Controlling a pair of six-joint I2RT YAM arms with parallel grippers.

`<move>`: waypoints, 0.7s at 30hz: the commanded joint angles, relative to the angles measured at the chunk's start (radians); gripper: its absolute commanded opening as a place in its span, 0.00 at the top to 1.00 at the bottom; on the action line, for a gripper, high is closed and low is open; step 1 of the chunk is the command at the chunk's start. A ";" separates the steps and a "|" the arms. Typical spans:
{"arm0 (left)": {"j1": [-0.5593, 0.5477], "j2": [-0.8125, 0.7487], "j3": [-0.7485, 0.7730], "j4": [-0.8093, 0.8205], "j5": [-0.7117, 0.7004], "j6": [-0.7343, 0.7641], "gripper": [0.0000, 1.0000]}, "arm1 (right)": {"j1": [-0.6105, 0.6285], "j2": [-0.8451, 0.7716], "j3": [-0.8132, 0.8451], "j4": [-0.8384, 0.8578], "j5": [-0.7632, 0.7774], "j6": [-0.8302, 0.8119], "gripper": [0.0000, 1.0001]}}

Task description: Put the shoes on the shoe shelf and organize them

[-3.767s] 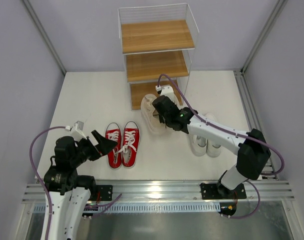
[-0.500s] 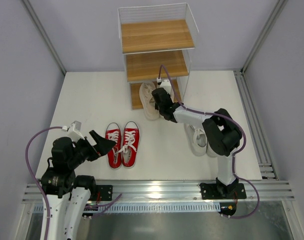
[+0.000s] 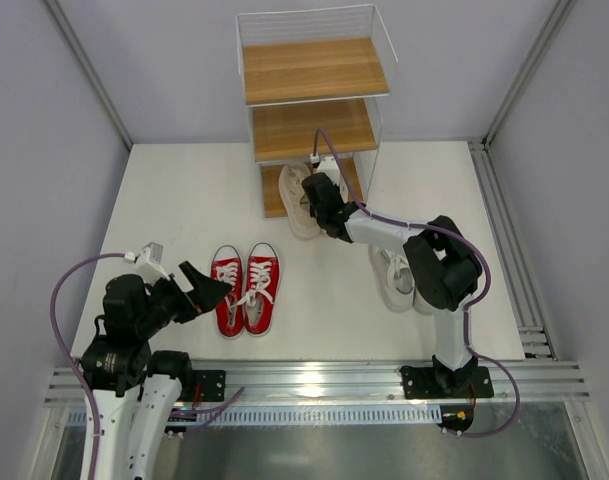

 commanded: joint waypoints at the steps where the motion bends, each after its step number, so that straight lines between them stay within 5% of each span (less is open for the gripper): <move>1: 0.001 0.000 0.036 0.006 -0.004 0.021 0.00 | -0.015 -0.051 0.057 0.092 0.067 -0.052 0.96; 21: 0.001 0.004 0.032 0.012 -0.011 0.025 0.00 | -0.015 -0.025 0.129 0.189 0.089 -0.082 0.96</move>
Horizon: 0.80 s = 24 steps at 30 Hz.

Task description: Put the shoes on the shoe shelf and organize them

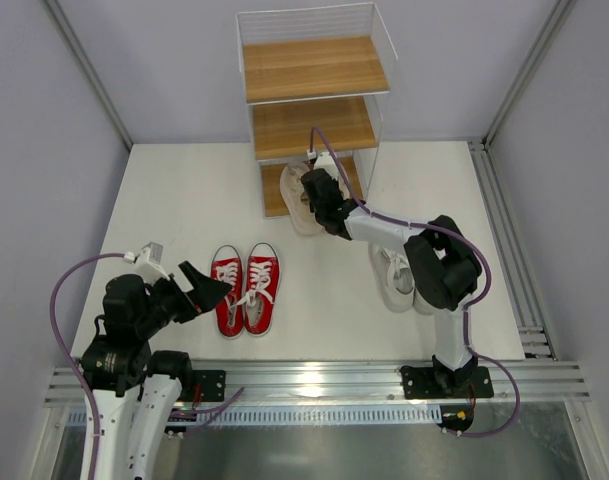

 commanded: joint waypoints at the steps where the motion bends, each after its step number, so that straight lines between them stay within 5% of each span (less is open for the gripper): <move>1: 0.001 0.004 0.032 0.013 -0.006 0.024 0.00 | -0.015 -0.023 0.086 0.195 0.055 0.003 0.96; 14: 0.001 -0.002 0.029 0.008 -0.008 0.024 0.00 | -0.027 -0.021 -0.014 0.267 -0.074 0.161 0.96; 24: 0.001 -0.010 0.030 0.003 -0.010 0.027 0.00 | -0.028 0.008 0.032 0.124 -0.022 0.123 0.96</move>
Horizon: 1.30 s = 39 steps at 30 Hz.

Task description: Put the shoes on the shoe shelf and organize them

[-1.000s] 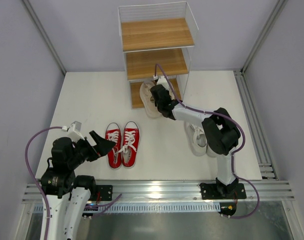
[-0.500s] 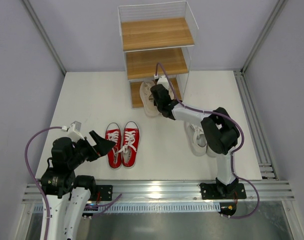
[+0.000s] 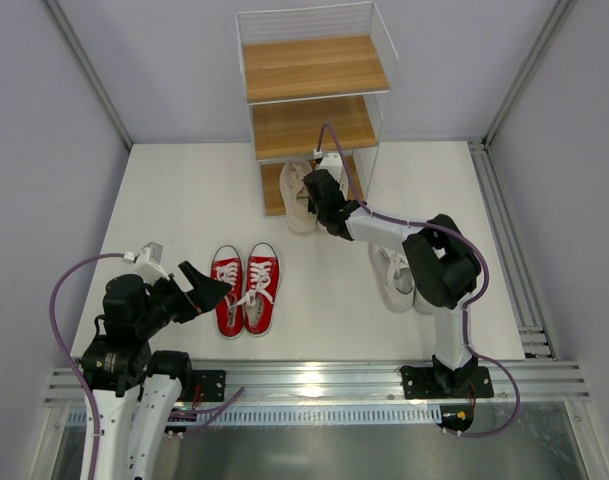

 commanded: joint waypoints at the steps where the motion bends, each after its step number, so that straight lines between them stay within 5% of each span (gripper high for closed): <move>1: 0.001 -0.010 0.032 0.002 -0.003 0.026 0.00 | -0.014 -0.003 0.053 0.048 0.054 -0.023 0.96; 18: 0.002 -0.010 0.033 -0.004 -0.002 0.024 0.00 | -0.014 0.047 0.065 -0.064 0.022 -0.081 0.96; 24: 0.001 -0.010 0.035 -0.004 -0.003 0.027 0.00 | -0.014 -0.020 0.021 -0.055 0.026 -0.065 0.40; 28: 0.001 -0.011 0.033 -0.001 -0.003 0.026 0.00 | -0.013 -0.089 -0.011 -0.043 0.038 -0.068 0.16; 33: 0.001 -0.011 0.038 -0.001 -0.003 0.026 0.00 | -0.011 -0.234 -0.065 -0.064 0.078 -0.057 0.00; 39: 0.001 -0.014 0.038 0.014 0.009 0.013 0.00 | 0.026 -0.495 -0.309 -0.176 0.182 0.038 0.00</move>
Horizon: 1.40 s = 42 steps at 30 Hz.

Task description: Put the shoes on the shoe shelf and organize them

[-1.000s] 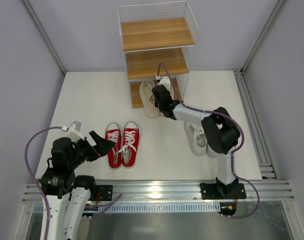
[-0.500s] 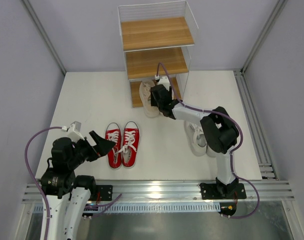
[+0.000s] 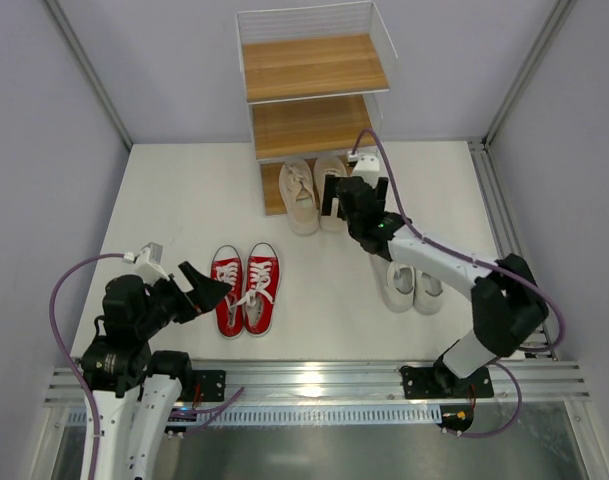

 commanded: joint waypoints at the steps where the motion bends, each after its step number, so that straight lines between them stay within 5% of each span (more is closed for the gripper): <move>1: 0.001 -0.011 0.039 0.018 0.016 0.010 0.00 | 0.020 -0.185 -0.111 -0.139 0.142 0.112 0.00; 6: 0.001 -0.013 0.033 0.038 0.036 -0.003 0.00 | -0.015 -0.362 -0.261 -0.588 0.240 0.404 0.00; 9: 0.001 -0.013 0.013 0.064 0.055 -0.016 0.00 | -0.045 -0.487 -0.393 -0.680 0.185 0.474 0.00; 18: 0.002 -0.025 -0.033 0.112 0.093 -0.061 0.00 | -0.095 -0.733 -0.506 -0.728 0.093 0.488 0.02; 25: 0.001 -0.033 -0.030 0.091 0.089 -0.056 0.00 | -0.158 -0.638 -0.544 -0.632 -0.037 0.415 0.07; 30: 0.002 -0.034 -0.028 0.087 0.086 -0.052 0.00 | -0.166 -0.580 -0.562 -0.555 -0.094 0.378 0.25; 38: 0.002 -0.033 -0.034 0.094 0.082 -0.052 0.00 | -0.175 -0.569 -0.564 -0.556 -0.114 0.361 0.83; 42: 0.001 -0.030 -0.031 0.098 0.084 -0.053 0.00 | -0.175 -0.647 -0.533 -0.593 -0.123 0.346 0.96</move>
